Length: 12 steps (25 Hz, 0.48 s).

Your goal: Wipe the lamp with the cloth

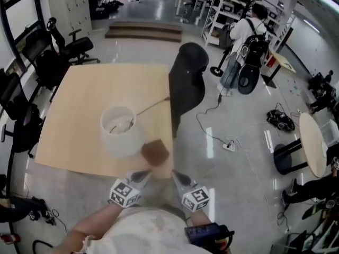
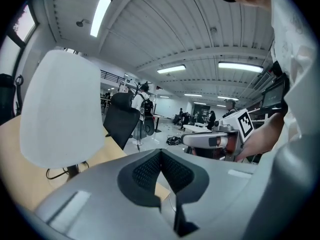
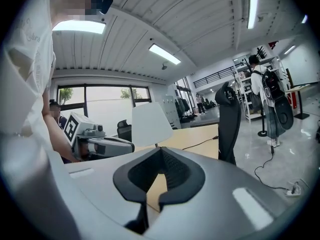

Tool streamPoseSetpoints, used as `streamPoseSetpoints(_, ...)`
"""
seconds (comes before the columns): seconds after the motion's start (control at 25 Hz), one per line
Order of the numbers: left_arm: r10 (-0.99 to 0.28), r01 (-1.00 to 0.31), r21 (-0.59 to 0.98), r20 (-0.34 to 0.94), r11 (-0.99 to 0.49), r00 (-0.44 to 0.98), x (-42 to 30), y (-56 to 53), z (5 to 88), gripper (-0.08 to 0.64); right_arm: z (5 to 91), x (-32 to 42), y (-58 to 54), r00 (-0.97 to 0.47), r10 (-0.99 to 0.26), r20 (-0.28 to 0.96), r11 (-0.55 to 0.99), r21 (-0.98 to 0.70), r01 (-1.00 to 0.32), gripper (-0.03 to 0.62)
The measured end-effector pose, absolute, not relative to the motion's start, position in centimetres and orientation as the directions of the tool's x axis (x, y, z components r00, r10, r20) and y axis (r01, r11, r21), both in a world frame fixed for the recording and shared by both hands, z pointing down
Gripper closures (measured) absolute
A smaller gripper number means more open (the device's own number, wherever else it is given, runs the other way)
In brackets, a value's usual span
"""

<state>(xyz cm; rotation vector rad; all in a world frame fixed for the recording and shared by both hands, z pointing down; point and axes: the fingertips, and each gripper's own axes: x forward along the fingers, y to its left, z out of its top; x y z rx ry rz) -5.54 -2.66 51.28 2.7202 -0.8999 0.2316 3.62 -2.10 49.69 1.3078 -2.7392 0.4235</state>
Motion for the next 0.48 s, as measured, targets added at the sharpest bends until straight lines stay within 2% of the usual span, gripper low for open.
streamPoseSetpoints(0.28,-0.590,-0.669,0.212,0.335,-0.713,0.735,-2.0,-4.0,48.8,0.558,47.3,6.4,-3.6,-0.691,-0.679,0.246,0.647,-0.245,-0.722,0.580)
streamPoseSetpoints(0.48,-0.668,-0.757,0.175,0.375,-0.630,0.643,-2.1,-7.8,50.6,0.558,47.6,6.1,-7.5,-0.750,-0.621,0.227,0.708,-0.247,-0.661,0.580)
